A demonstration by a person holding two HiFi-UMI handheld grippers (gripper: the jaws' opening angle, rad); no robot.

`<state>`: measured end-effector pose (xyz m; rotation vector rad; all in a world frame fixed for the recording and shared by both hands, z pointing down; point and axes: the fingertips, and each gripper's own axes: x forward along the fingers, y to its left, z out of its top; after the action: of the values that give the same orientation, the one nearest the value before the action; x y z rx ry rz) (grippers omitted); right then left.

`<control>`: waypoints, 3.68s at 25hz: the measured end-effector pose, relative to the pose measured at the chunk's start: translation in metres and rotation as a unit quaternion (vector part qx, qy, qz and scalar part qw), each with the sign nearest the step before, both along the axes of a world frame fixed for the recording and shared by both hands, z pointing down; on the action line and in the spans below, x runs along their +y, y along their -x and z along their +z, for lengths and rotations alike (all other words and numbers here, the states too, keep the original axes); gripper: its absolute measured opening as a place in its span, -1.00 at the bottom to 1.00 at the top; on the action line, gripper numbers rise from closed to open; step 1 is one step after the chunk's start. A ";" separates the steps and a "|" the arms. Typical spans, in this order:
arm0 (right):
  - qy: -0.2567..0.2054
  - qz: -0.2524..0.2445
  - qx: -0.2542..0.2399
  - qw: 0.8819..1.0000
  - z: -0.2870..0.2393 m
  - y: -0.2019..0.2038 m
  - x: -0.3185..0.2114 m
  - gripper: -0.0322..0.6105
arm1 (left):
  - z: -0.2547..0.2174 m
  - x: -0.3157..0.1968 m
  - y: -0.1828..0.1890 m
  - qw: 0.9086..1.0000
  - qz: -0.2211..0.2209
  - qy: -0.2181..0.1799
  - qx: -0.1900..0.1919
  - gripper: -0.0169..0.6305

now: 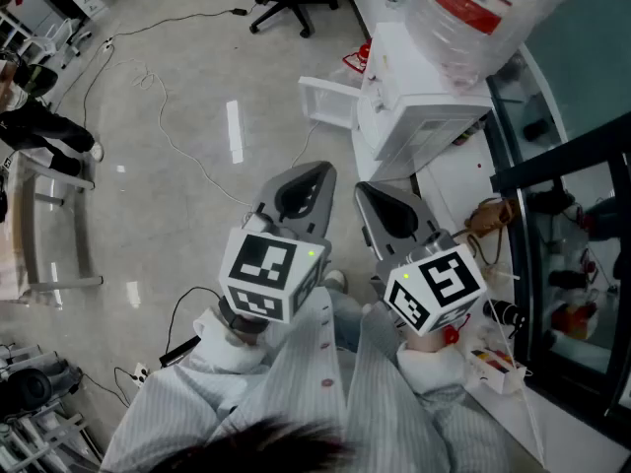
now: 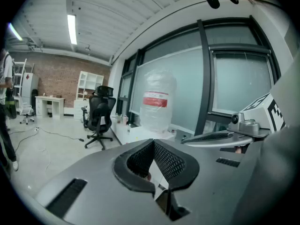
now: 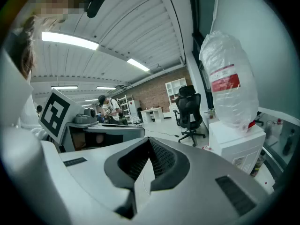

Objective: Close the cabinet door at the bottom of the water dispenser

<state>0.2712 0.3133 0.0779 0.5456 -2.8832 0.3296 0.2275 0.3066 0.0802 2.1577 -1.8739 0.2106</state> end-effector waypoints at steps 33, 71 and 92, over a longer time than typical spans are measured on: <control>0.017 0.033 -0.006 0.999 0.007 0.077 -0.044 -0.86 | 0.006 -0.045 0.076 1.000 0.028 -0.008 0.008 -0.91; 0.090 0.082 0.025 0.992 0.057 0.336 -0.255 -0.86 | 0.045 -0.249 0.343 0.997 0.059 0.039 0.032 -0.91; 0.115 0.135 0.033 0.984 0.062 0.360 -0.376 -0.86 | 0.049 -0.388 0.362 0.989 0.129 0.068 0.025 -0.91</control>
<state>-0.0892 -0.0632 0.1398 0.8868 -2.6576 0.6618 -0.1342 -0.0815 0.1287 2.2825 -1.5022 0.3236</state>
